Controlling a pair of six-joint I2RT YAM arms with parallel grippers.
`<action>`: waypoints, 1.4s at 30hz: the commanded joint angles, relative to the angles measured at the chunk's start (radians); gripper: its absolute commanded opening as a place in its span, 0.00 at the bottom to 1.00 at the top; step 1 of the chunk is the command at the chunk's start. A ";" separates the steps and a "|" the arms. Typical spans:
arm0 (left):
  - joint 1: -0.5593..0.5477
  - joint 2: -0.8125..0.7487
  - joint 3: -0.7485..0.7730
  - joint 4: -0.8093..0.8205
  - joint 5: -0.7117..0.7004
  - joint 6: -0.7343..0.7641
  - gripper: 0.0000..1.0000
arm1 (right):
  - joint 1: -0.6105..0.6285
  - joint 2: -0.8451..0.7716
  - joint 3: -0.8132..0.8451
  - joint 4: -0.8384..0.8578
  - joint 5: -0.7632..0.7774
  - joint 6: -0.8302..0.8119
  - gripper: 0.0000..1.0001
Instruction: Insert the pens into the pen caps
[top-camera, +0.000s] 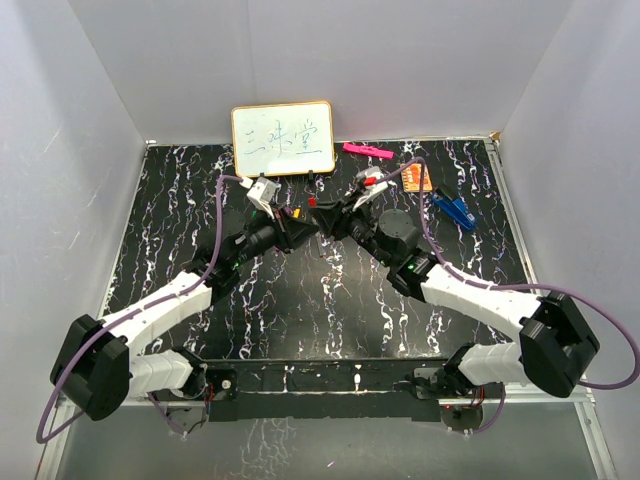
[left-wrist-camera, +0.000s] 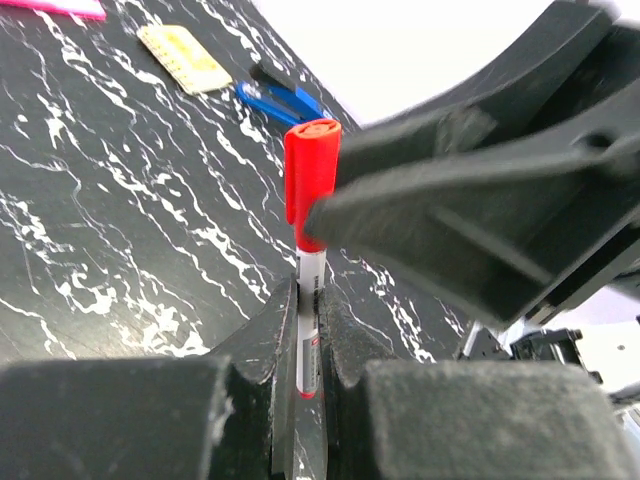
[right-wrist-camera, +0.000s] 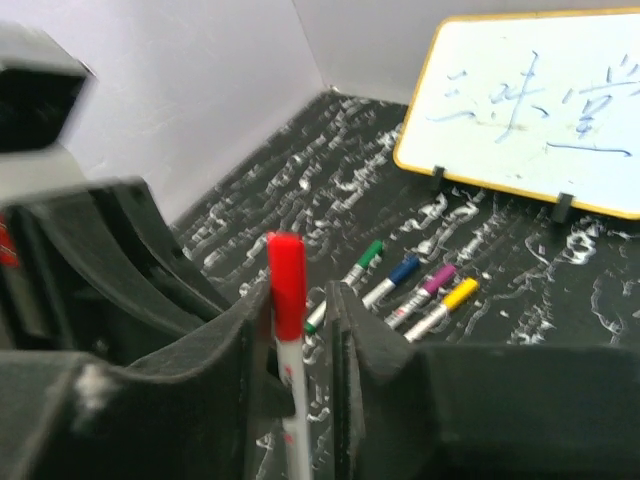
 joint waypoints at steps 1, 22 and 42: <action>0.016 -0.045 0.045 0.088 -0.055 0.033 0.00 | 0.006 0.028 0.019 -0.151 0.034 -0.001 0.33; 0.033 0.294 0.212 -0.238 -0.192 0.125 0.00 | 0.005 -0.174 -0.007 -0.191 0.198 -0.007 0.39; 0.054 0.658 0.534 -0.528 -0.349 0.223 0.00 | 0.004 -0.211 -0.056 -0.229 0.239 -0.014 0.39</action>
